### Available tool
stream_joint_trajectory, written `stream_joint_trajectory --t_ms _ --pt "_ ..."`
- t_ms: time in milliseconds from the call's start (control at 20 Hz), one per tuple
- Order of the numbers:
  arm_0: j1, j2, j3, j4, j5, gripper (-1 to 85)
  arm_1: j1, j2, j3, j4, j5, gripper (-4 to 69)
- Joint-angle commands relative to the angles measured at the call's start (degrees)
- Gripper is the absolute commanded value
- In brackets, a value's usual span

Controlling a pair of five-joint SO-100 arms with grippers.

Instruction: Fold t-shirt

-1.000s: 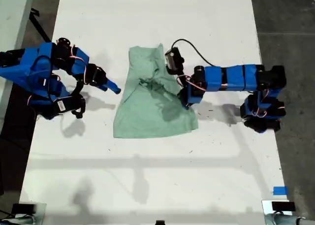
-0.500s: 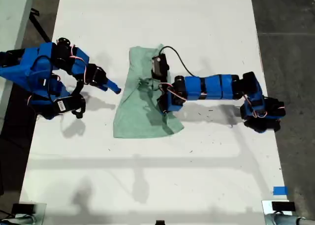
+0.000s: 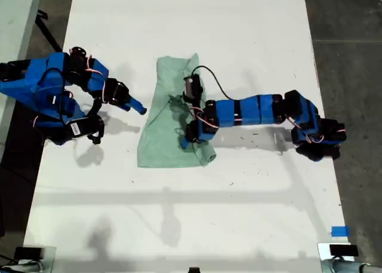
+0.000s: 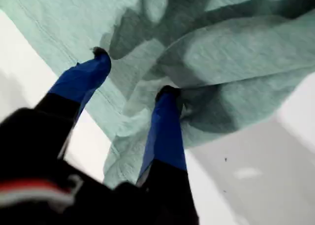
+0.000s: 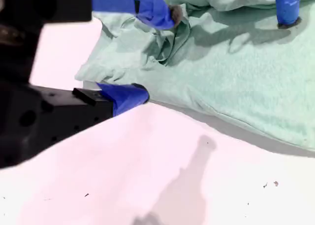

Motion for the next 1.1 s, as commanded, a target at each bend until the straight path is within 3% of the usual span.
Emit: stream_joint_trajectory --t_ms 0,400,700,850,1050 --pt "0.88 1.49 -0.44 -0.97 -0.88 24.9 2.37 10.72 -6.68 5.89 -0.18 22.7" --pt "2.2 1.93 -0.26 -0.18 -2.9 24.8 9.23 40.17 -2.99 16.52 -8.0 18.5" --pt "9.14 3.6 2.29 1.58 -10.9 25.0 14.85 58.54 18.28 17.49 -11.16 16.7" --pt "12.57 4.04 6.06 -0.88 -15.47 25.0 16.17 63.98 27.25 17.23 -10.99 15.9" --pt "13.54 1.32 10.2 -9.4 -16.61 25.0 16.35 65.21 30.32 16.17 -10.46 14.3"
